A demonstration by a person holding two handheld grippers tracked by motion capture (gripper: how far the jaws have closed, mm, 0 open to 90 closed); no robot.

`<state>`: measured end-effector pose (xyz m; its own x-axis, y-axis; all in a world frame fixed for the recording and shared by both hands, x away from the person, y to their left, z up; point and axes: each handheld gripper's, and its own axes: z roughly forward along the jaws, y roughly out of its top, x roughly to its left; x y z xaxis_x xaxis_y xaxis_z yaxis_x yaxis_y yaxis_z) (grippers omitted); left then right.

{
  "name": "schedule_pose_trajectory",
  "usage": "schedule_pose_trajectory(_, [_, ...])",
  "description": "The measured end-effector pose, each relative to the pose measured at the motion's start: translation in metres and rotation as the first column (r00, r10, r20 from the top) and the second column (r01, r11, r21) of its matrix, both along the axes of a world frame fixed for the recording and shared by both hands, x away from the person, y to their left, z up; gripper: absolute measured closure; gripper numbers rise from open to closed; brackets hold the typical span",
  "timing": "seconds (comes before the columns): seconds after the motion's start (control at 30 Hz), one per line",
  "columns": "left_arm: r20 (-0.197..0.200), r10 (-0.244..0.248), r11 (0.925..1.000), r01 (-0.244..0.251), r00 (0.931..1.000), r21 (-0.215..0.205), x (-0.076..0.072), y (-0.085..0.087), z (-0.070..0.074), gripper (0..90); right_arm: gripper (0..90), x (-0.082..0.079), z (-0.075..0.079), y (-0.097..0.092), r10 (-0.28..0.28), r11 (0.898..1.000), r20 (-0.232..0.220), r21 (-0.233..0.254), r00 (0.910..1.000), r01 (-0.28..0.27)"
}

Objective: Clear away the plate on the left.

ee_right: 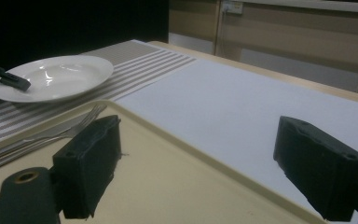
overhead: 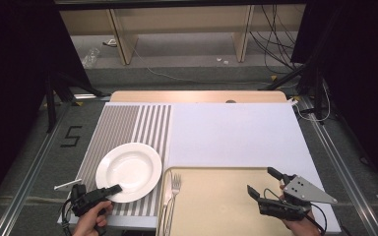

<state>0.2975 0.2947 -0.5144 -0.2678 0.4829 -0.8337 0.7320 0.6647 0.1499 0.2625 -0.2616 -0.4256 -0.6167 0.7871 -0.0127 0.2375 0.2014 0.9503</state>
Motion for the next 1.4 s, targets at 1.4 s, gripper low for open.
schedule_pose_trajectory(1.4, [0.021,0.067,0.9879,-0.064,0.9975,-0.142,-0.0009,0.0088,0.0018,79.7,15.7,0.0005,0.0001,0.0002,0.005,1.000,0.004,0.015,1.0000,-0.005])
